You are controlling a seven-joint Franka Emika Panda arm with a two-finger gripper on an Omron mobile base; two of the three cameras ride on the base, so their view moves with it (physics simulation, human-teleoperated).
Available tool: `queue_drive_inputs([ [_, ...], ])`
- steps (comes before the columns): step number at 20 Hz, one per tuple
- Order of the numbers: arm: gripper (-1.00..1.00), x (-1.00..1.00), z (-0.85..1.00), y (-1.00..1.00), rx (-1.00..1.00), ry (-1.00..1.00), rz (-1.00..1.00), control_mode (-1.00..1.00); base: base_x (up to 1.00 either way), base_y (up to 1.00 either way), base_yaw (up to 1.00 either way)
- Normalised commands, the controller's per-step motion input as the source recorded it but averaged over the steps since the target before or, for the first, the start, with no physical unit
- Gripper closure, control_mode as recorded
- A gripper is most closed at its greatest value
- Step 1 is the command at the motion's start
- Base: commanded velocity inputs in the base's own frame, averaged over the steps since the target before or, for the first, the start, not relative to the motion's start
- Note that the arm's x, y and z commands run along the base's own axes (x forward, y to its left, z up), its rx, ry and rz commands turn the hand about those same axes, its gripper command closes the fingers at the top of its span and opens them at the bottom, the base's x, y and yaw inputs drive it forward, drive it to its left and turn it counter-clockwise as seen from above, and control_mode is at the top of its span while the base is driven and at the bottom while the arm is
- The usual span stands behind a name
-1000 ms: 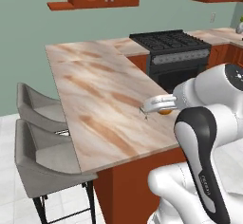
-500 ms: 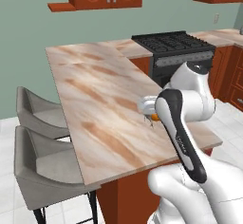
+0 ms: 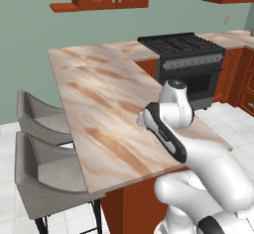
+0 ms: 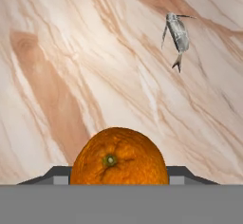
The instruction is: Open the fridge, remove the tangerine, potato, and fish, and place them on any counter.
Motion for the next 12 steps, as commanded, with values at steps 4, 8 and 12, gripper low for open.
queue_drive_inputs([
  [4,1.0,0.69,-1.0,0.01,-0.15,-0.06,-0.01,-1.0,0.0,0.0,0.0],
  [8,1.0,0.51,-0.94,0.0,-0.08,-0.01,0.0,-1.0,0.0,0.0,0.0],
  [12,1.0,0.75,-0.65,0.0,-0.01,0.05,0.0,-1.0,0.0,0.0,0.0],
])
